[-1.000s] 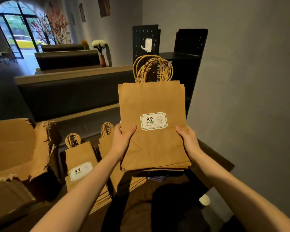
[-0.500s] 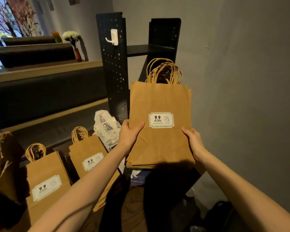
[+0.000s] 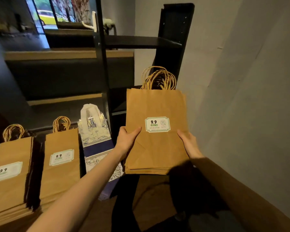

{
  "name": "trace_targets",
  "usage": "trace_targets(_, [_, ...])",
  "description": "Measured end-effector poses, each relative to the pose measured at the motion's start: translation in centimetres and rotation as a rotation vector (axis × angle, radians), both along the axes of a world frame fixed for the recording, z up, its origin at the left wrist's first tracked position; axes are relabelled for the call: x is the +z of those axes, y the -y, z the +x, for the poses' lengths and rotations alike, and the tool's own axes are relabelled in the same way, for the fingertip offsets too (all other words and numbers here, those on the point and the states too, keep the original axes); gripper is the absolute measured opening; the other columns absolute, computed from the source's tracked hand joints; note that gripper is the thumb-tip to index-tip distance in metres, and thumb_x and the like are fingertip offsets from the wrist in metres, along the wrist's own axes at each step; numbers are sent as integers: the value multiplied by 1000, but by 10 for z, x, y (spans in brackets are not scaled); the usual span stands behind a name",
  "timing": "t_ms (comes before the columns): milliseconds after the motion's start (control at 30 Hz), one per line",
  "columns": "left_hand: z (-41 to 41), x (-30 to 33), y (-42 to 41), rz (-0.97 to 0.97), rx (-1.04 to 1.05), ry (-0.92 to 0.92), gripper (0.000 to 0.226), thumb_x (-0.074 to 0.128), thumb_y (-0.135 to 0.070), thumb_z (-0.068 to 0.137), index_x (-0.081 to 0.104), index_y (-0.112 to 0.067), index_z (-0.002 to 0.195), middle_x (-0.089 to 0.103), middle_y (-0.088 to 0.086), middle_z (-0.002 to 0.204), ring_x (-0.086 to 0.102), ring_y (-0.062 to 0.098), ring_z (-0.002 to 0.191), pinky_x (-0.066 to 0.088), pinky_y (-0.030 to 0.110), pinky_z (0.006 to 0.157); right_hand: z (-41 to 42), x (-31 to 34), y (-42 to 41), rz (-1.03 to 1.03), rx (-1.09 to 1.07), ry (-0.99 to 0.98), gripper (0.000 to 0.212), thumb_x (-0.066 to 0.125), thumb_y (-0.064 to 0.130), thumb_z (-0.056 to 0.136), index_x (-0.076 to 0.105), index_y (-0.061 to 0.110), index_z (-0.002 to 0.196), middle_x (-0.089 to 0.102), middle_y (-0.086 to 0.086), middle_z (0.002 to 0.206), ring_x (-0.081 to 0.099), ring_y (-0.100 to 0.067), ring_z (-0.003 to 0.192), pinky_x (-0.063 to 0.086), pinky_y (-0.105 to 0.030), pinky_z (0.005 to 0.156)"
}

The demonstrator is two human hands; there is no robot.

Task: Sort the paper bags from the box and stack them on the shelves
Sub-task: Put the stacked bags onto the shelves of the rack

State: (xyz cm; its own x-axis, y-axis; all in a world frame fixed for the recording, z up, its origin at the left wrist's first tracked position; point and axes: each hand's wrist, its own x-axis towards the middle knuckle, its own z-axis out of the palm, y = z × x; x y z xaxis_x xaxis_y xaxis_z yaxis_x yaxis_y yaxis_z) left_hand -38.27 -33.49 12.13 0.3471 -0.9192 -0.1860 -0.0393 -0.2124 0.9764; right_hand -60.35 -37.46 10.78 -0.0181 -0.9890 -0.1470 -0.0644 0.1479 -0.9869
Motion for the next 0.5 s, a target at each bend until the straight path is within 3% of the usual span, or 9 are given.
trace_targets(167, [-22, -9, -12, 37, 113, -42, 50, 66, -34, 85, 41, -7, 120, 56, 8, 115, 57, 21, 98, 45, 33, 81, -15, -7, 12, 37, 125, -24, 44, 58, 34, 91, 53, 10, 128, 61, -8, 123, 59, -26, 112, 43, -46, 103])
trace_targets(367, [-35, -27, -40, 82, 203, -91, 52, 66, -32, 86, 43, -4, 123, 58, 9, 114, 59, 21, 96, 47, 33, 80, -22, -23, 1, 68, 256, -36, 42, 56, 32, 92, 51, 11, 128, 61, -8, 121, 60, -24, 110, 45, -45, 100])
trace_targets(500, [-44, -39, -61, 123, 234, -130, 39, 67, -28, 86, 43, -9, 110, 59, 10, 111, 60, 26, 101, 49, 38, 87, -28, -38, -14, 97, 290, -50, 44, 56, 33, 91, 50, 12, 130, 61, -4, 119, 59, -21, 110, 46, -40, 98])
